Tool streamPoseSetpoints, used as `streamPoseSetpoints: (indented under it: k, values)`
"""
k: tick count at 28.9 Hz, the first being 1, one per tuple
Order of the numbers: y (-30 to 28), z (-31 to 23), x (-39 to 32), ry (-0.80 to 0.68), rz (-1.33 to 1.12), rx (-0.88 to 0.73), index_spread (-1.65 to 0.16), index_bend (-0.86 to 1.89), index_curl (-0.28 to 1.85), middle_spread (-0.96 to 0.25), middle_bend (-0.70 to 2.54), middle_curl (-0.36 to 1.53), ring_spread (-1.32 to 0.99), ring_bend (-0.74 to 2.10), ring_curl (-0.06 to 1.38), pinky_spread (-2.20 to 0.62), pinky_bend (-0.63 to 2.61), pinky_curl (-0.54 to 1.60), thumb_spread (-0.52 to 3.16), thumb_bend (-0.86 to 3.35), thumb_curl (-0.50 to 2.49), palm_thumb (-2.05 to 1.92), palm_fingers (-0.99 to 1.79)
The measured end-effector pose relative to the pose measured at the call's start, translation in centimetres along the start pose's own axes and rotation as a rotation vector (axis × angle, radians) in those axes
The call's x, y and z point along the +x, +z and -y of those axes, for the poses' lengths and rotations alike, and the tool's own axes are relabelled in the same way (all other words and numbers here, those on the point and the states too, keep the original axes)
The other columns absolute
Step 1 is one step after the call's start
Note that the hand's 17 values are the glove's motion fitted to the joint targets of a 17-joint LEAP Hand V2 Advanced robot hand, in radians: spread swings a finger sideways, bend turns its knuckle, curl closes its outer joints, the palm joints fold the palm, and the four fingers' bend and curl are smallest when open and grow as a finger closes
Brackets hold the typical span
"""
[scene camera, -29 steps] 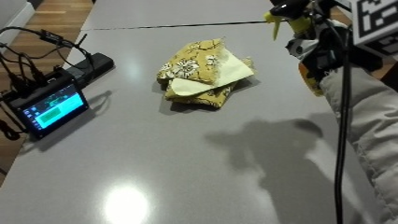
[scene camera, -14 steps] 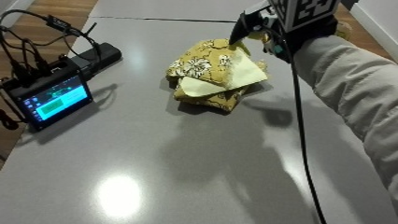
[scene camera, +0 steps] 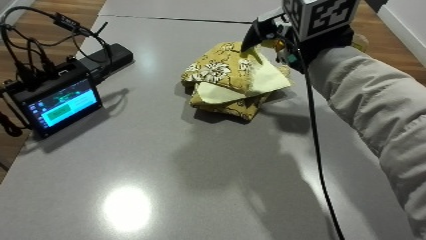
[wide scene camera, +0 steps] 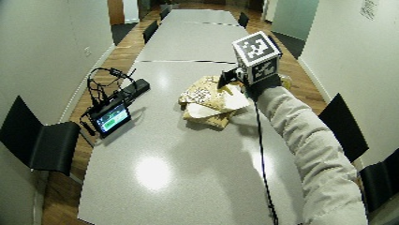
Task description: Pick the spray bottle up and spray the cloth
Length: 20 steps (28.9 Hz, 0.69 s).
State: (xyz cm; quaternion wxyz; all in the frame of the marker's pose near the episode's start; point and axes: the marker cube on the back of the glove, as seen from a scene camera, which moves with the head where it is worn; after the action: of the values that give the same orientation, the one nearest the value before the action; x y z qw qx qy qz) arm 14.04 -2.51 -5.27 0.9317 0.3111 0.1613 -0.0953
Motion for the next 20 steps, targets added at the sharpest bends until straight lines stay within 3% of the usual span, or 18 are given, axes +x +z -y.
streamPoseSetpoints:
  k: [5,12,20]
  values:
    - [-0.3,0.0,0.6,0.116,0.314,0.027,-0.25,0.28,0.58,-0.1,0.53,0.52,-0.17,0.48,0.5,-0.27,0.48,0.45,0.25,-0.02,0.69,1.14,1.24]
    - [-5.3,0.3,1.7,0.371,1.204,0.166,-0.25,0.26,0.59,-0.1,0.53,0.53,-0.17,0.48,0.51,-0.27,0.47,0.46,0.25,-0.02,0.71,1.14,1.24]
    - [-10.6,1.7,-4.3,0.281,1.621,0.232,-0.25,0.25,0.6,-0.09,0.52,0.54,-0.16,0.47,0.52,-0.27,0.46,0.46,0.26,-0.03,0.72,1.13,1.21]
